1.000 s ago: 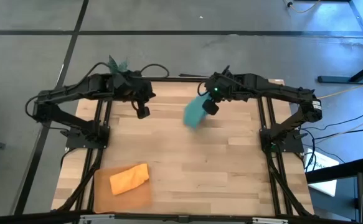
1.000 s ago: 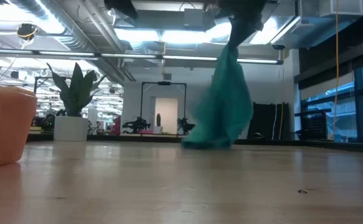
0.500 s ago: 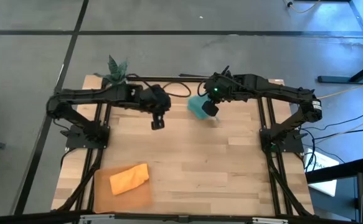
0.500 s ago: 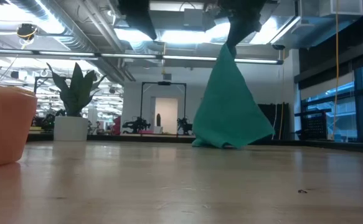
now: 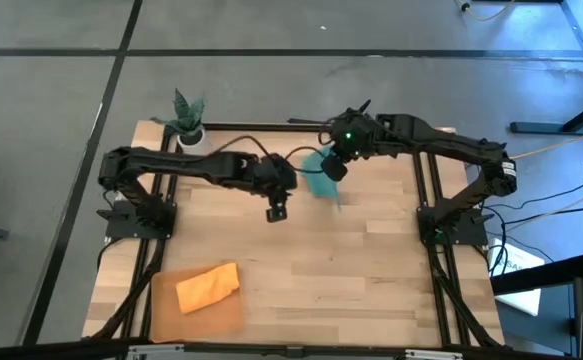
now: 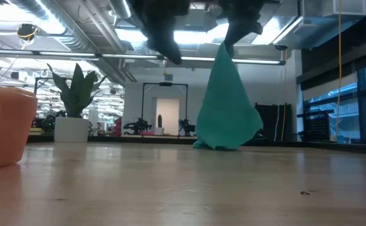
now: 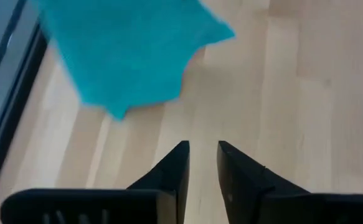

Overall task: Roll microfiber towels into tight, uniform cylinder then place into a basket
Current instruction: Roll the blue microfiber towel

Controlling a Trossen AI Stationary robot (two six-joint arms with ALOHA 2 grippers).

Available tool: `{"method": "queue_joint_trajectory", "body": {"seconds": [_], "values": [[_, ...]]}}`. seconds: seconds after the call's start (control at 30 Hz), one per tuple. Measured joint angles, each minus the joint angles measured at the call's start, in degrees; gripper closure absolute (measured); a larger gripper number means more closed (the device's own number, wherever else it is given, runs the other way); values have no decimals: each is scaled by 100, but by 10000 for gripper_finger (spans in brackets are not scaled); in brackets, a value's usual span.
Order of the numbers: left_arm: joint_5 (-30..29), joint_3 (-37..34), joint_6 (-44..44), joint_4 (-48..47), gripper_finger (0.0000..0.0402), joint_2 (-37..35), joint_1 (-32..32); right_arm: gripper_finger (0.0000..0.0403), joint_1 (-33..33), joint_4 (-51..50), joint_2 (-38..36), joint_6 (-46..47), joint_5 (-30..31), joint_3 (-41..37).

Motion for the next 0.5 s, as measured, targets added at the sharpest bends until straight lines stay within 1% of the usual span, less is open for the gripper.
{"method": "queue_joint_trajectory", "body": {"seconds": [0.1,0.2,0.3,0.4,0.5], "values": [[-1,-42,139,573,331,223,-63,397,-101,17,0,35,-314,178],[-60,-48,313,1180,328,381,-109,397,-155,3,1,34,-345,418],[-289,-47,413,1805,329,485,-169,397,-194,-115,0,60,-432,707],[-535,-47,351,2307,331,648,-243,397,-217,-151,0,189,-423,982],[-634,-47,42,2642,328,830,-325,397,-233,-190,2,184,-418,1221]]}}
